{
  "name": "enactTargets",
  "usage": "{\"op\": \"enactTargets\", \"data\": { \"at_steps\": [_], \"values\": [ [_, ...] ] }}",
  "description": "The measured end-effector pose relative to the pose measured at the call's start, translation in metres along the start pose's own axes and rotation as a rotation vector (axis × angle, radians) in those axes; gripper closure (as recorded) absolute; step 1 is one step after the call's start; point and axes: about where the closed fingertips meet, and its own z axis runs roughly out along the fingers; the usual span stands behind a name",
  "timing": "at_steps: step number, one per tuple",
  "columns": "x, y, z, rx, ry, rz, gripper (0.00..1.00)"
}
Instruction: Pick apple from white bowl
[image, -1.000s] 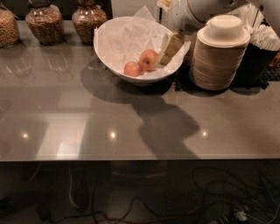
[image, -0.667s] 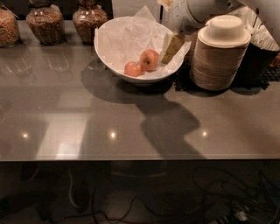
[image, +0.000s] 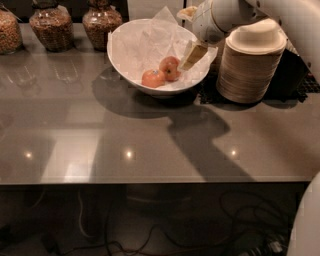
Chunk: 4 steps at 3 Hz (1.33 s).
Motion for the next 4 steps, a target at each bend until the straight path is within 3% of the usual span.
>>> {"op": "enactTargets", "data": {
  "at_steps": [1,3,4],
  "values": [
    [0.005,0.006,0.019,-0.036,-0.009,0.000,0.32],
    [0.015,0.029,0.049,-0.123,-0.026,0.025,0.32],
    [0.019,0.035,0.061,-0.141,-0.038,0.042,0.33]
  ]
}}
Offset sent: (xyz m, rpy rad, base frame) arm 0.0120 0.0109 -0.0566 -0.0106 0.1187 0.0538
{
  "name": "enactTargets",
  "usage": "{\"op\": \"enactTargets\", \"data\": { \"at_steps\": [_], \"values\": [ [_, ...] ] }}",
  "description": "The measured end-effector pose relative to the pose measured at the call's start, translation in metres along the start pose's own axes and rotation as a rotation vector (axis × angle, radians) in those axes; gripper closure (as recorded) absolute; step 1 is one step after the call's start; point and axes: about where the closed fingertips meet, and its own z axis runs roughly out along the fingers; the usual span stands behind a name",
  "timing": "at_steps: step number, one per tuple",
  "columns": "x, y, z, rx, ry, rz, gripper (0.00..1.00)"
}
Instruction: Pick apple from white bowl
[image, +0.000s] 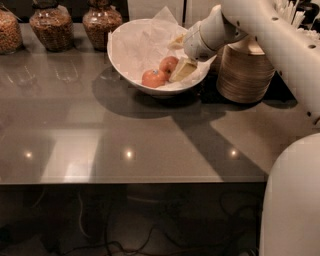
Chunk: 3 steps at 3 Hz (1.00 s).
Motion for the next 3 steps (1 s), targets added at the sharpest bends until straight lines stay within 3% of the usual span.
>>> {"op": "enactTargets", "data": {
  "at_steps": [3],
  "values": [
    [0.010,-0.005,0.023,0.007,-0.018,0.038,0.32]
  ]
}}
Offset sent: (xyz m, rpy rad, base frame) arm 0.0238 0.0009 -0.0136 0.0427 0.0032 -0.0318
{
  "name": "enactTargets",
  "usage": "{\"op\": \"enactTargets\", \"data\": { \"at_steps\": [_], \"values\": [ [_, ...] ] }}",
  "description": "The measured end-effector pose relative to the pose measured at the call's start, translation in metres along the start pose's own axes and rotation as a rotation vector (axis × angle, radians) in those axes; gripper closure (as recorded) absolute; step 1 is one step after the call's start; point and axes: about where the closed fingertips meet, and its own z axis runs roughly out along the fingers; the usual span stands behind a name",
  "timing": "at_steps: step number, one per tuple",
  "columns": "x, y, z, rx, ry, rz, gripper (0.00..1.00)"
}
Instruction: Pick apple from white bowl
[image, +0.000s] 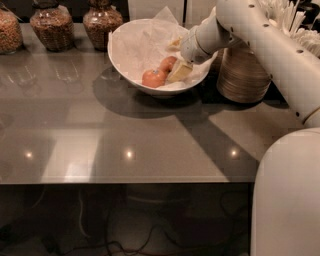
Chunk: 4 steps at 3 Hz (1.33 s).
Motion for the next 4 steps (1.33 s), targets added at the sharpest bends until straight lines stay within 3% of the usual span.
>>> {"op": "enactTargets", "data": {
  "at_steps": [2,3,4],
  "values": [
    [0.0024,0.0035,0.0022,-0.020,0.025,-0.004,0.45],
    [0.0014,0.0064,0.0019,-0.038,0.048,-0.020,0.57],
    [-0.0024,0.0087,0.0002,-0.048,0.068,-0.043,0.76]
  ]
}}
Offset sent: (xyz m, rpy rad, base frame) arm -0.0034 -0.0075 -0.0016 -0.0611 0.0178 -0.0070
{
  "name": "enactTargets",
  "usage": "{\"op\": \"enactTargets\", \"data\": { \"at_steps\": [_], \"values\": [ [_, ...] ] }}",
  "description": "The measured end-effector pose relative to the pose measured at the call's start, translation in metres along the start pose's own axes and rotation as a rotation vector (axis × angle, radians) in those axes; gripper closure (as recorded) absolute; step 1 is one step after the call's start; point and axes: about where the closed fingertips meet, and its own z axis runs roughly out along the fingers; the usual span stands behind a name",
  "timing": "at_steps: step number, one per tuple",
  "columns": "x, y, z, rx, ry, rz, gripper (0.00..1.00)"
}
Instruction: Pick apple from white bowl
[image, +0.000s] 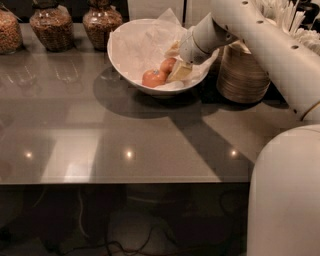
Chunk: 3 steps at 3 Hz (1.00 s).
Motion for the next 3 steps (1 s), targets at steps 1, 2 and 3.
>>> {"op": "enactTargets", "data": {
  "at_steps": [1,2,3],
  "values": [
    [-0.009,-0.002,-0.008,0.026,0.006,-0.037,0.98],
    [-0.020,-0.005,-0.023,0.081,-0.007,-0.076,1.00],
    [-0.029,-0.007,-0.041,0.141,-0.030,-0.097,1.00]
  ]
}}
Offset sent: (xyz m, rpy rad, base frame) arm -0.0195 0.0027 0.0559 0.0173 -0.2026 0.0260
